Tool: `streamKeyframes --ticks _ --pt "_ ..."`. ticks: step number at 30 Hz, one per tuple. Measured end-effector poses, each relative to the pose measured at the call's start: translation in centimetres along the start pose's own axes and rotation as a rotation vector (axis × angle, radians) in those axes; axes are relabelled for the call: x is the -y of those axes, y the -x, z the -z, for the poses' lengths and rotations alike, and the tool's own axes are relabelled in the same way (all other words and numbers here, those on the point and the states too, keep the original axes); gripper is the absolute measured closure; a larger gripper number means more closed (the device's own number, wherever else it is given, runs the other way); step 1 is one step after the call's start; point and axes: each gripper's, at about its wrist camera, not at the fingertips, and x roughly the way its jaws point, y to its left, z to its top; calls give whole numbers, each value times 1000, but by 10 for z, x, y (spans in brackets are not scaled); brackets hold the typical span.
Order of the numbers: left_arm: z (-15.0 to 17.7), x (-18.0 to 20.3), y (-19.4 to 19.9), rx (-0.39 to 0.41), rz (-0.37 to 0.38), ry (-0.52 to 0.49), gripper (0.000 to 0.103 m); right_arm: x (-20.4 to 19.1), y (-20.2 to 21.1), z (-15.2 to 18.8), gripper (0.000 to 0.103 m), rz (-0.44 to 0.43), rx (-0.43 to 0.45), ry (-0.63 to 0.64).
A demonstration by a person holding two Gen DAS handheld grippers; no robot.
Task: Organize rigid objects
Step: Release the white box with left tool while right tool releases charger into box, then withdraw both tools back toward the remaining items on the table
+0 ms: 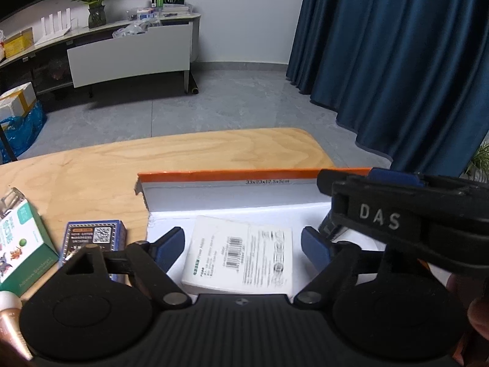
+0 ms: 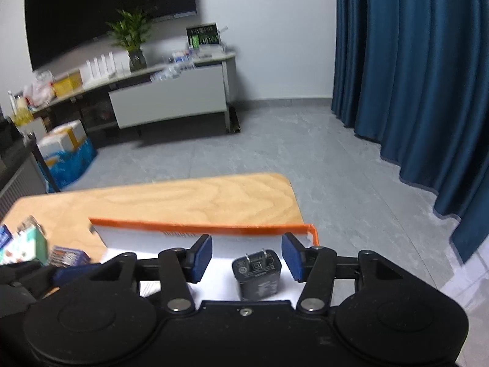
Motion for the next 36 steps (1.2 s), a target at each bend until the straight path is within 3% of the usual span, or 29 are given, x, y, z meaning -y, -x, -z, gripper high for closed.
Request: streamKeyframes --ticks 6,7,13,27,36 --pt "3 -6 20 3 -20 15 9 3 19 -3 29 4 70 -23" --pt "5 -6 25 5 -29 15 8 4 23 -3 23 0 79 -30" --pt "17 -16 51 -1 -57 37 7 6 47 6 17 23 96 -44" --pt "47 -36 96 30 -52 51 7 -14 89 34 16 6 33 -76" --pt "66 -59 120 43 -98 75 7 -44 107 50 16 -34 16 -49"
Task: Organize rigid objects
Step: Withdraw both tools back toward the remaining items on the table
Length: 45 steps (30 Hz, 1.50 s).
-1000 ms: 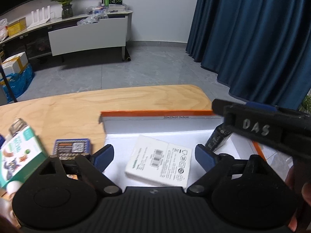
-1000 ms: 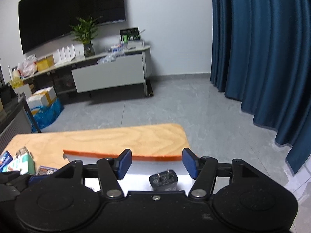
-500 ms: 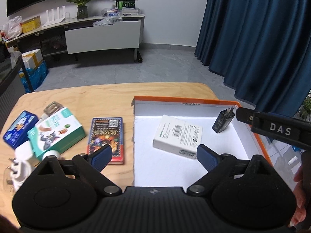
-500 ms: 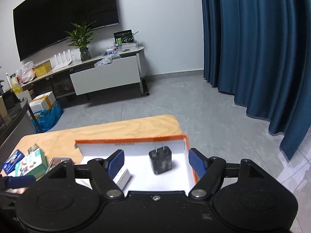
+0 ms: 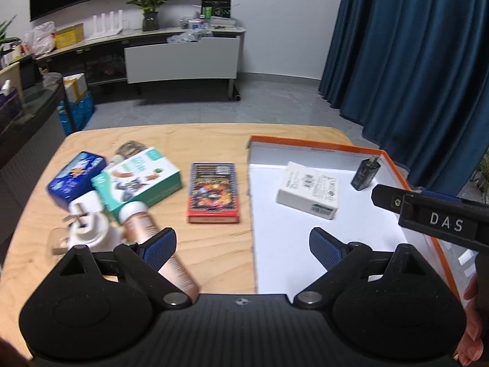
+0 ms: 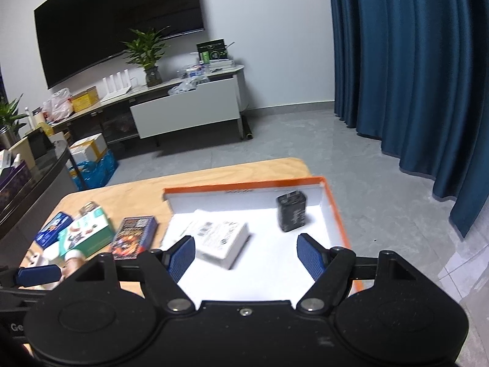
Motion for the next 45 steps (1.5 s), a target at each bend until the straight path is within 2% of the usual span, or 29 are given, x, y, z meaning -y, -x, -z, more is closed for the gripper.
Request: streamKeyframes --ticks 11,28,33,37,45 --pt "7 -23 24 40 -39 6 7 -36 17 13 16 -48 -1 17" --pt "34 -64 45 59 -43 3 5 -65 29 30 16 -96 -26 52" --pt "52 -85 40 29 -44 15 5 -63 29 38 16 -113 -46 17" --pt "65 -88 37 21 -64 -29 4 -69 25 51 16 -131 -79 22" --pt "70 -90 17 6 -83 -55 4 -83 16 63 16 -156 -119 59"
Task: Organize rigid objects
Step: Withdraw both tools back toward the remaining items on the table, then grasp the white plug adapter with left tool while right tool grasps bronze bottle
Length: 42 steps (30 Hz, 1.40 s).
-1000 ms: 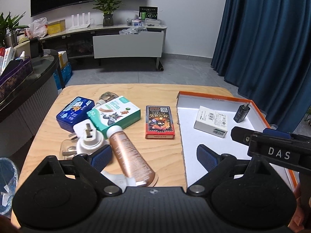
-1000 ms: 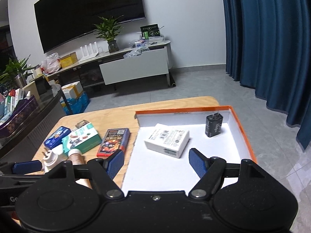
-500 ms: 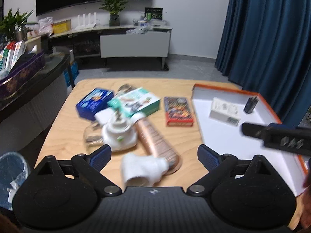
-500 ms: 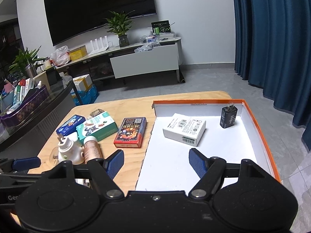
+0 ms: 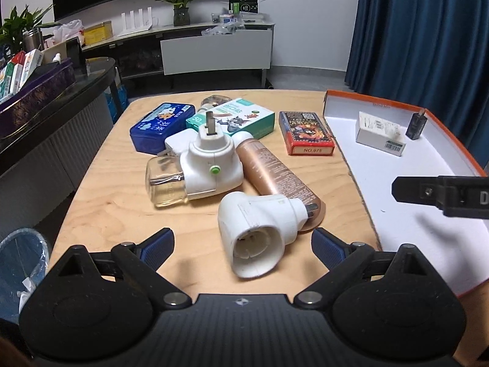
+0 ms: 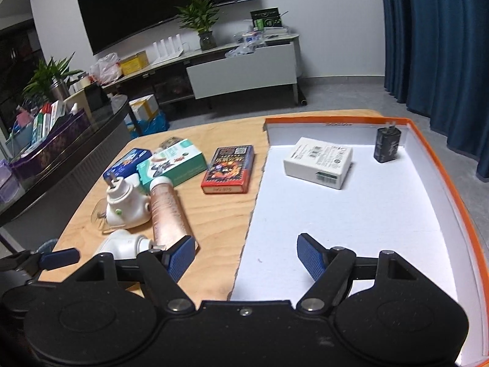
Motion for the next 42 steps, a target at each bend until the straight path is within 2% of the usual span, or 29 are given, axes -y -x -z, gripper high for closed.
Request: streamKeyframes --ticks 6,10,12,14,18,21,29,35,37,40,42 --pt "3 1 -22 6 -23 -43 0 0 -6 -1 16 -7 -16 -2" --pt "7 -1 -31 17 -19 -10 1 -1 -11 -1 16 -8 -27 -2" --pt "9 -2 -29 38 14 -15 12 -2 -15 -1 16 -13 -34 -1" --pt "10 -1 -25 60 28 -44 36 -5 -19 -2 16 -18 -43 7" --pt "14 -6 -18 62 47 -48 36 -14 -28 -2 16 -34 -55 39" --pt "15 -12 -11 51 32 -39 36 -21 -35 -6 16 -53 -61 68" --pt "12 -37 13 88 -14 17 36 -53 -80 -30 16 -174 -122 214" --pt "8 -52 12 113 -27 73 36 -70 -122 -44 19 -171 -158 265" --pt "7 -55 10 115 -23 89 36 -74 -134 -48 20 -162 -198 268" --pt "6 -60 8 117 -21 110 36 -83 -143 -51 20 -144 -192 316" --pt "5 -61 6 117 -21 118 36 -89 -149 -55 27 -140 -191 331"
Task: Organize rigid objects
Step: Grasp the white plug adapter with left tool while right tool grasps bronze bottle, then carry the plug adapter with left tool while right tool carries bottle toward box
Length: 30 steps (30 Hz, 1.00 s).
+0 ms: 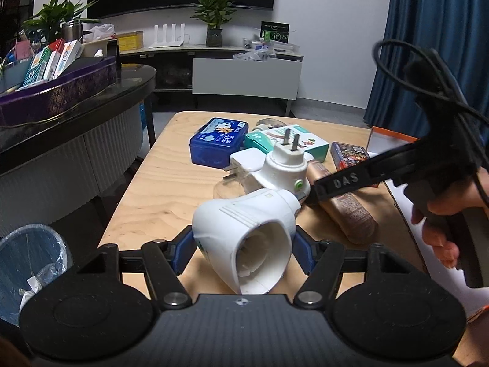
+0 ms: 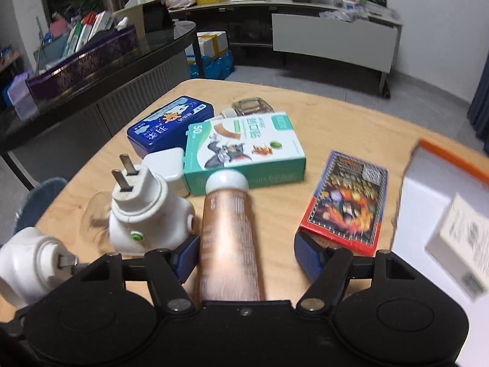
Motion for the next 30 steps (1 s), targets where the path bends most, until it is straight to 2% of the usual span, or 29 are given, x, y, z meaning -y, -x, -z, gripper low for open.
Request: streamKeyframes --ticks 3,4,10,17,20,24,30 --pt "0 -1 -1 3 -5 6 36 -9 -4 -5 54 5 15 34" --pt "0 -1 -1 4 -7 8 36 -12 -4 -5 56 18 22 40" --pt "-1 -1 2 13 -14 20 36 -11 13 7 57 64 43 18" --pt "-8 16 9 33 14 10 36 8 76 28 58 61 153 -101" --pt "-16 31 15 53 32 -7 36 19 106 36 58 68 208 -161" --pt "-26 59 21 81 64 -29 36 33 140 47 58 119 265 -208" --pt "-40 104 27 98 138 -67 36 63 189 71 58 172 341 -291"
